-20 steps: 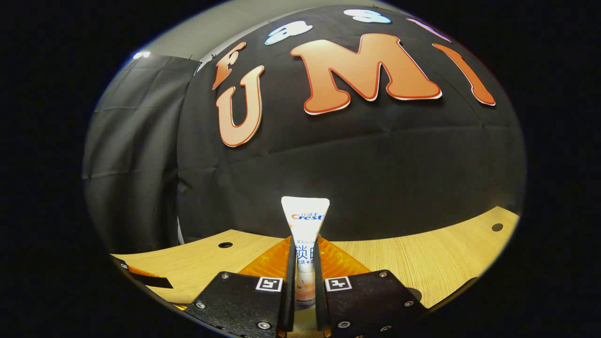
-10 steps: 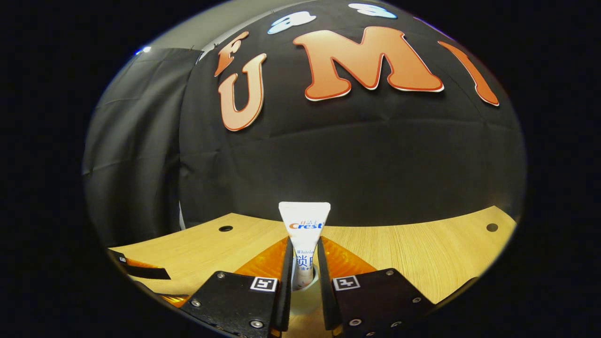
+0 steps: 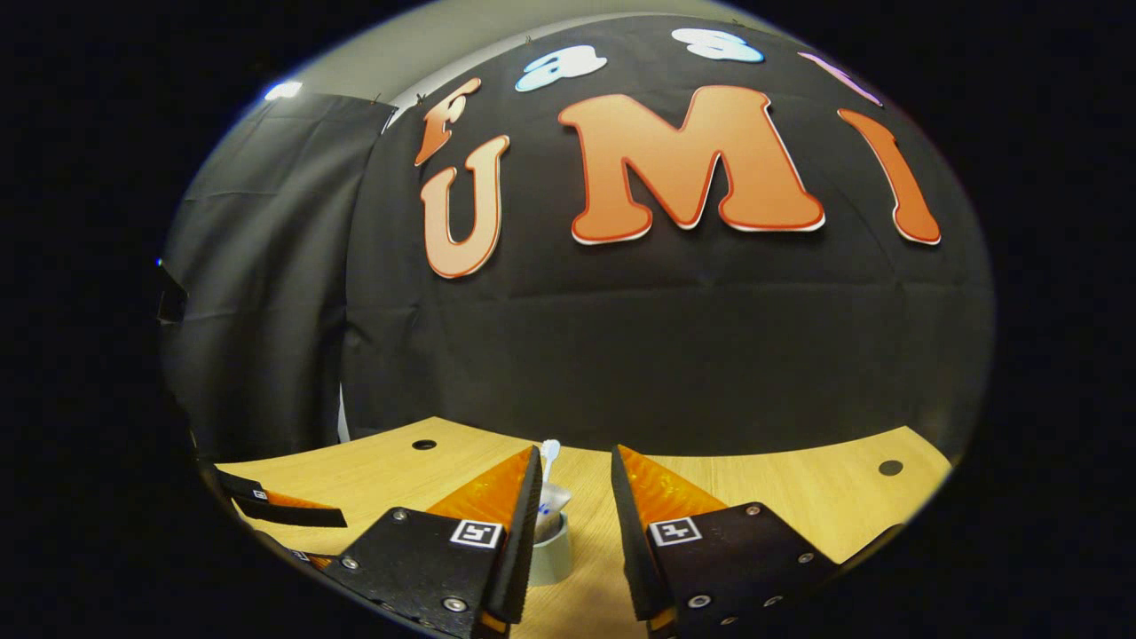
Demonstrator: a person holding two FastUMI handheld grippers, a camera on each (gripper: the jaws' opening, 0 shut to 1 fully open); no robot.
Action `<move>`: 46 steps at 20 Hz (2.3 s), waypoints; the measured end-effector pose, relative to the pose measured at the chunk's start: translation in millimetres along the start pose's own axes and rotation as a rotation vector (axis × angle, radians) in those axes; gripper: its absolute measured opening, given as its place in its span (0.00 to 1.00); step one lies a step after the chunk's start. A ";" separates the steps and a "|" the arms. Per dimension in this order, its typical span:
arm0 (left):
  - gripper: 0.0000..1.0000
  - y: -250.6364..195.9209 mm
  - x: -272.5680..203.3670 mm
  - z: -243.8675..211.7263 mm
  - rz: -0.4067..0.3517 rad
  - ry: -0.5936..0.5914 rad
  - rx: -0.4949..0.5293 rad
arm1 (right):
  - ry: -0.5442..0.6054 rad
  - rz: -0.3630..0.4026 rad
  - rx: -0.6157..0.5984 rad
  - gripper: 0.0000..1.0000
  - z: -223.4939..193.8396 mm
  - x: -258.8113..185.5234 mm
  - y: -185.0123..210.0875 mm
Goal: Put the toothbrush and toothpaste on the desktop into the cup, then pick up the cup and place it on the coaster on the desktop.
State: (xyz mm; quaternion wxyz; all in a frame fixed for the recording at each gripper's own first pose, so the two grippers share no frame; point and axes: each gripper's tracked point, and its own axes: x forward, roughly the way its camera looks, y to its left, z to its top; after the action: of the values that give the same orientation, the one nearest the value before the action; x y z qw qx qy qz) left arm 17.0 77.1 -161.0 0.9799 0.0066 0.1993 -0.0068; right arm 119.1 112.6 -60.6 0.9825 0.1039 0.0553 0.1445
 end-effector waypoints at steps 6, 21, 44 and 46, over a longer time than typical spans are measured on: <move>0.96 -30.9 11.3 28.4 -0.081 0.026 0.011 | -0.066 -0.052 -0.084 0.76 51.6 -54.5 -38.7; 0.97 -67.1 57.7 38.8 -0.208 0.448 0.041 | -0.148 -0.122 -0.136 0.89 117.0 -141.9 -91.6; 0.47 -64.0 102.5 -8.9 -0.126 0.826 0.091 | -0.085 -0.166 -0.077 0.96 75.8 -176.4 -128.7; 0.29 -63.2 117.6 -7.1 -0.119 0.811 0.077 | -0.077 -0.163 -0.070 0.96 72.2 -177.8 -127.6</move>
State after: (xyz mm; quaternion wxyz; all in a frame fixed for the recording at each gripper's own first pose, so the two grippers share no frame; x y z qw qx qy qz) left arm 121.4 12.9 -214.1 0.8189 0.0337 0.5689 -0.0678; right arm -5.4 -73.1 -4.5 0.9954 0.0700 0.0208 0.0616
